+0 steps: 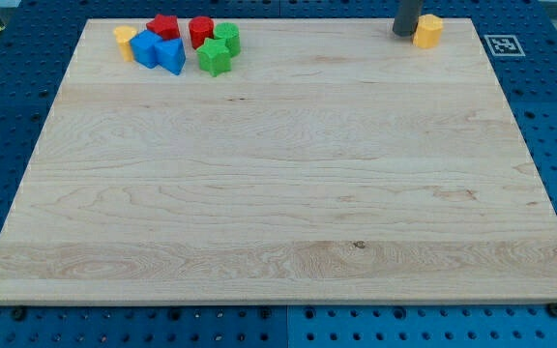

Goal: Slightly push the red star into the triangle

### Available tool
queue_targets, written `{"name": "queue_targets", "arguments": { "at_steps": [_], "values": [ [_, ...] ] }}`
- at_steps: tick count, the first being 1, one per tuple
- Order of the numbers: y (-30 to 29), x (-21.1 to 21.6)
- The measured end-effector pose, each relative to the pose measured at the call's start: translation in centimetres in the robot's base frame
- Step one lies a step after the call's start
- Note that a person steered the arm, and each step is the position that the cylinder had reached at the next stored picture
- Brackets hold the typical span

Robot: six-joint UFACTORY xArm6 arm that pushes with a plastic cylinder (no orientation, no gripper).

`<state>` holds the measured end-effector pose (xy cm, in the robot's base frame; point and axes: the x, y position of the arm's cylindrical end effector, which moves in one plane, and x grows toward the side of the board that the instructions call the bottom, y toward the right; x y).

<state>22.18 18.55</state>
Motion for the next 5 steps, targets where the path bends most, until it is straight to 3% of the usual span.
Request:
{"name": "queue_targets", "arguments": {
  "at_steps": [3, 4, 5],
  "values": [
    [0.8, 3.5],
    [-5.0, 3.4],
    [-10.2, 6.3]
  ]
}}
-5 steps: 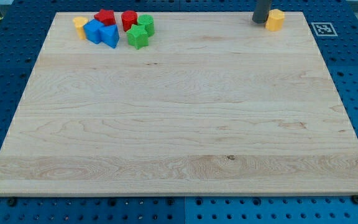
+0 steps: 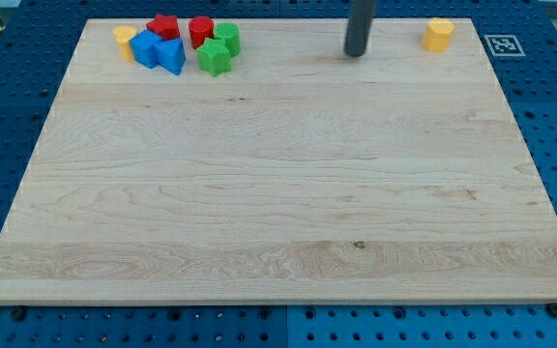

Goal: Slightly push the red star into the triangle

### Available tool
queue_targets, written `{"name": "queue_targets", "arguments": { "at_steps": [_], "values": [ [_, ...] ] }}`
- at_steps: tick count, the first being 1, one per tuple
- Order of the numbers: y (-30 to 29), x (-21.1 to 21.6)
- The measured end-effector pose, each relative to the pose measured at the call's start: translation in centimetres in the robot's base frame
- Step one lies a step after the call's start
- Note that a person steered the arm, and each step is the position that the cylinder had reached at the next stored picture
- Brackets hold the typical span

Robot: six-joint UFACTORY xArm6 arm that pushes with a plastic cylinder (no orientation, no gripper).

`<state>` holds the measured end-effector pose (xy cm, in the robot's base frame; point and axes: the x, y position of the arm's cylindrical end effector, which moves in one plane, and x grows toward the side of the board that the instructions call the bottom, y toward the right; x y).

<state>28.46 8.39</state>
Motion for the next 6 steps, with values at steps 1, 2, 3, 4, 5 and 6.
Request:
{"name": "queue_targets", "arguments": {
  "at_steps": [1, 2, 3, 4, 5, 6],
  "values": [
    [-4.7, 5.0],
    [-10.7, 8.0],
    [-18.4, 7.5],
    [-27.3, 5.3],
    [-33.2, 1.6],
    [-35.0, -3.2]
  ]
}}
